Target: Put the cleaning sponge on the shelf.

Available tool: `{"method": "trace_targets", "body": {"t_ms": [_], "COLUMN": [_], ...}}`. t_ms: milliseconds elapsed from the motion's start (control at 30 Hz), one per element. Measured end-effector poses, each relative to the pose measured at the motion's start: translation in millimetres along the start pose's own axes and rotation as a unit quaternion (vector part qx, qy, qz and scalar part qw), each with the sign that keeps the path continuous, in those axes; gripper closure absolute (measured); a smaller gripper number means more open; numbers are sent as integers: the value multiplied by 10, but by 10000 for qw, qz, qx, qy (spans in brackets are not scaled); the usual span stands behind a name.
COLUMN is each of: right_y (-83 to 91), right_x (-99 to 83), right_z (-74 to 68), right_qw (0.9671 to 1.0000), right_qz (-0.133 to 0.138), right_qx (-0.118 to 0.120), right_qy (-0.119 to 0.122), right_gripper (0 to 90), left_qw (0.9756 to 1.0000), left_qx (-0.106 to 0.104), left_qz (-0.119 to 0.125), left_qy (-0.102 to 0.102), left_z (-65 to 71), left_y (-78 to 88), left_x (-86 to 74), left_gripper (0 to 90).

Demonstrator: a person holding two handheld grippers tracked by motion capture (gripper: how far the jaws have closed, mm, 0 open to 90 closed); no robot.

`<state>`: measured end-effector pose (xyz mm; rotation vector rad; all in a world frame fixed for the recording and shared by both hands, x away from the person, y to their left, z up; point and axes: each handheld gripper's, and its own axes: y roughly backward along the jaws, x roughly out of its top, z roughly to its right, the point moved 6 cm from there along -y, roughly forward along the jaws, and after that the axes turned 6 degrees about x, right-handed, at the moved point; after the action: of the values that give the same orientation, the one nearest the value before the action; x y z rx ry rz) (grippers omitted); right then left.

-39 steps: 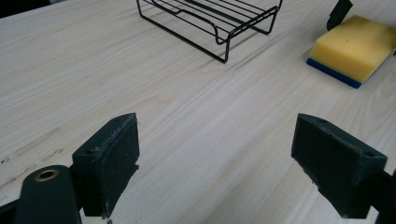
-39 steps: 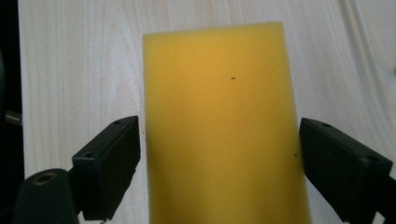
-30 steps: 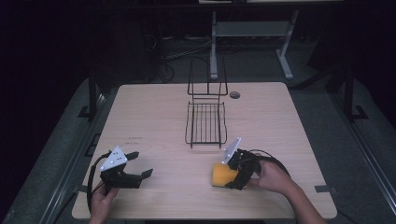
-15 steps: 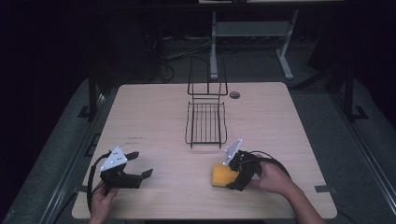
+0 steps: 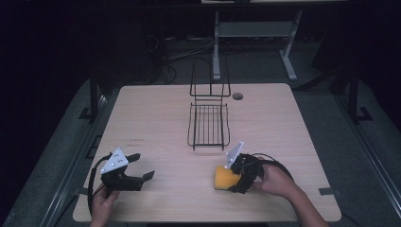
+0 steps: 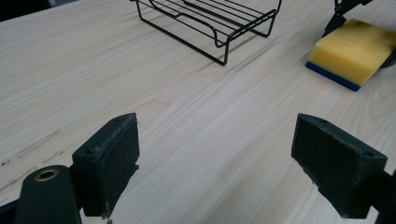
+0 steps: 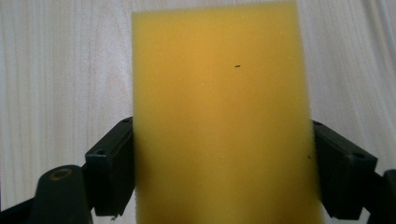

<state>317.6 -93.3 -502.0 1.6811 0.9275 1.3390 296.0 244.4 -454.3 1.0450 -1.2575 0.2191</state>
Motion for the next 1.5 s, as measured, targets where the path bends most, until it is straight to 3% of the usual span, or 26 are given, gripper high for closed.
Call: {"method": "trace_targets", "body": {"t_ms": [333, 700, 1500], "right_y": [13, 158, 355], "right_x": [13, 69, 241], "right_z": [-3, 20, 172], "right_qw": [10000, 10000, 10000], "right_qz": [-33, 46, 25], "right_qx": [34, 28, 50], "right_qy": [13, 64, 46], "right_gripper": [207, 212, 213], "left_qw": [10000, 10000, 10000], "left_qx": [2, 0, 6], "left_qz": [12, -9, 31], "left_qy": [16, 16, 62], "left_z": [-7, -17, -21], "left_y": [6, -1, 9], "left_x": [-1, -9, -4], "left_gripper": [146, 146, 146]}}
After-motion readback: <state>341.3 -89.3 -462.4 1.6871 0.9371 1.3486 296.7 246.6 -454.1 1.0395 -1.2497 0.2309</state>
